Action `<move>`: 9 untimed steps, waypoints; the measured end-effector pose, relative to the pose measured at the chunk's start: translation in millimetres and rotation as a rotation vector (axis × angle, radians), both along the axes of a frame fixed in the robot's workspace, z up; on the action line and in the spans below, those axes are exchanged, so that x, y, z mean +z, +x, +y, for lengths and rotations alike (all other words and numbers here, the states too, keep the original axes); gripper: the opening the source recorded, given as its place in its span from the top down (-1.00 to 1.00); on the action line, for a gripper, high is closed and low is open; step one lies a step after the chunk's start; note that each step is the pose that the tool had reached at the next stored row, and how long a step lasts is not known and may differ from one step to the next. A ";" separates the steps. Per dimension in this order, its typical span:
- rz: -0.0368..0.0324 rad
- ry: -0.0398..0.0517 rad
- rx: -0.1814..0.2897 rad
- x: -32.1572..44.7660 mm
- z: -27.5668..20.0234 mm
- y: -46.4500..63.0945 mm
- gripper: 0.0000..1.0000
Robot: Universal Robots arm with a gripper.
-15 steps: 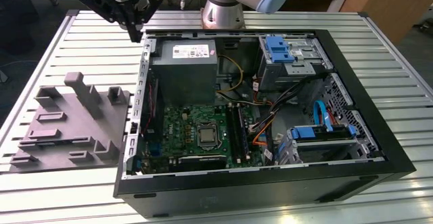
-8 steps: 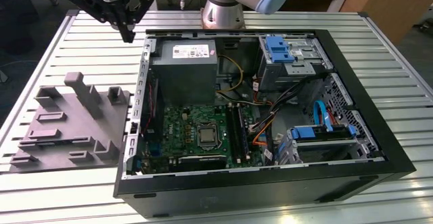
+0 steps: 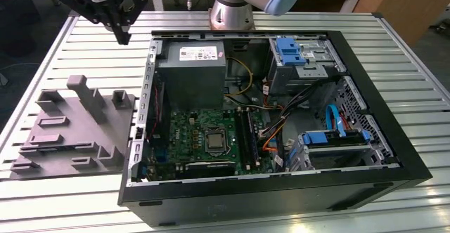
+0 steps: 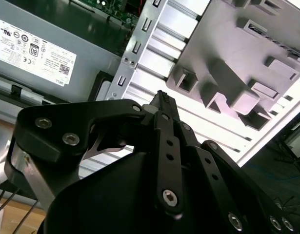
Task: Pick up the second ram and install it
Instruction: 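Reach for the second ram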
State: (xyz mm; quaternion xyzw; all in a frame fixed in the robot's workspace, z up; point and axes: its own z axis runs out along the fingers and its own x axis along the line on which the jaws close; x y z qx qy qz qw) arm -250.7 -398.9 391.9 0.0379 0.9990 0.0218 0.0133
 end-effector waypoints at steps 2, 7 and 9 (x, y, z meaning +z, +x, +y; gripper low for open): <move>0.0000 -0.0001 0.000 0.0 0.0 -5.0 0.80; -0.0002 -0.0001 0.000 -0.1 0.0 -17.2 0.80; -0.0003 -0.0001 0.000 -0.2 0.0 -22.0 0.80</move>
